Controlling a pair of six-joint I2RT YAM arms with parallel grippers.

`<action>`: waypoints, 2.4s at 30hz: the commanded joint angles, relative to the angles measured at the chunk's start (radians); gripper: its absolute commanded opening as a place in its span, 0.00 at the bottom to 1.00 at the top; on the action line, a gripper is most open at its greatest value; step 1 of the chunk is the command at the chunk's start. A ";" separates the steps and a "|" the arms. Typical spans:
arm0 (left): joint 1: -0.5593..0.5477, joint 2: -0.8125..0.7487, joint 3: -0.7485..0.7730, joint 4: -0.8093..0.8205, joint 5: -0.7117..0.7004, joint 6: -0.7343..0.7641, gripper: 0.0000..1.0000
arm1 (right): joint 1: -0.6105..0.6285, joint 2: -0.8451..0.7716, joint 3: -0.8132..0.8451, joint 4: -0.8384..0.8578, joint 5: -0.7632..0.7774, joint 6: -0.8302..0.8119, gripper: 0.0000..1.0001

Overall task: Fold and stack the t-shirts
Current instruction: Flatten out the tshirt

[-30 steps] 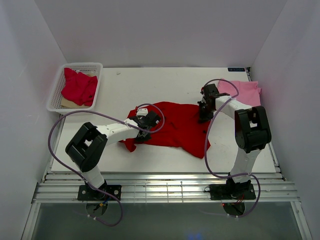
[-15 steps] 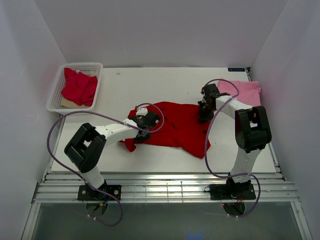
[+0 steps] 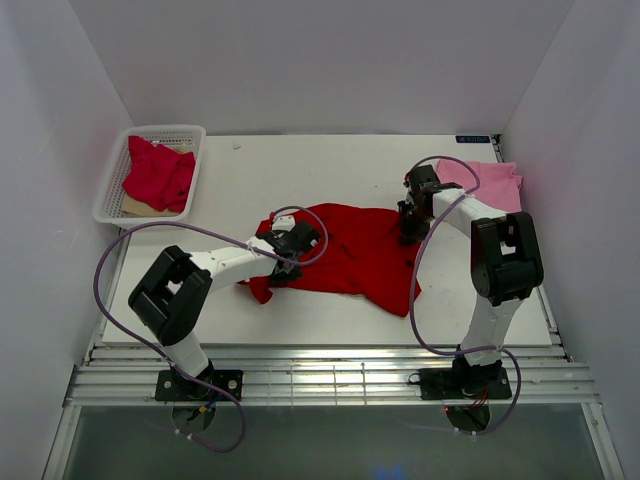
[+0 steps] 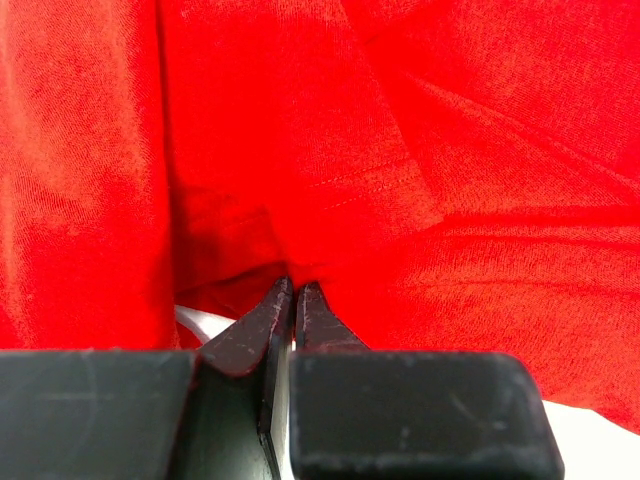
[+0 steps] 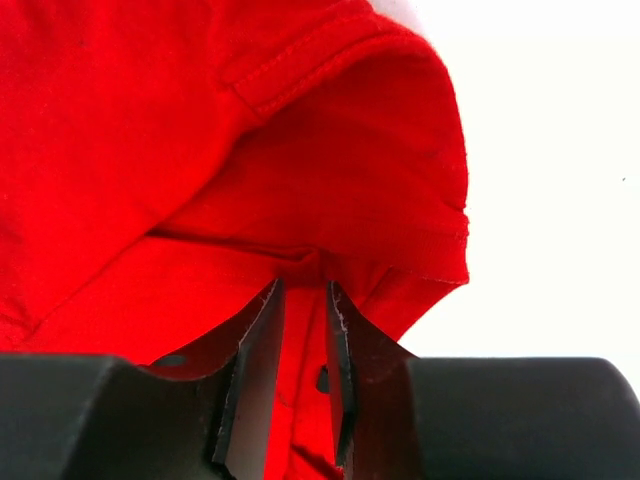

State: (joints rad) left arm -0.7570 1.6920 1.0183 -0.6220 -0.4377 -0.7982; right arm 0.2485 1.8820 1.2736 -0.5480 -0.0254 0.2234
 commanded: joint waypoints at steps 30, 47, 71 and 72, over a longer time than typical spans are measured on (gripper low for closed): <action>-0.004 -0.075 0.031 -0.031 -0.007 0.005 0.03 | -0.005 0.005 -0.005 0.020 -0.082 -0.036 0.08; 0.061 -0.258 0.390 -0.200 -0.056 0.076 0.00 | -0.020 -0.051 0.248 -0.148 -0.042 -0.073 0.27; 0.123 -0.519 -0.041 -0.446 -0.325 -0.194 0.00 | -0.020 -0.001 0.064 -0.082 -0.093 -0.045 0.40; 0.131 -0.508 -0.049 -0.427 -0.317 -0.176 0.00 | -0.018 -0.001 0.060 -0.081 -0.097 -0.045 0.40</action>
State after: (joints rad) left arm -0.6418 1.1824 0.9897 -1.0901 -0.7044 -1.0058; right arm 0.2310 1.9247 1.3216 -0.6460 -0.0956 0.1684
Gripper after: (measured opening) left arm 0.132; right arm 0.401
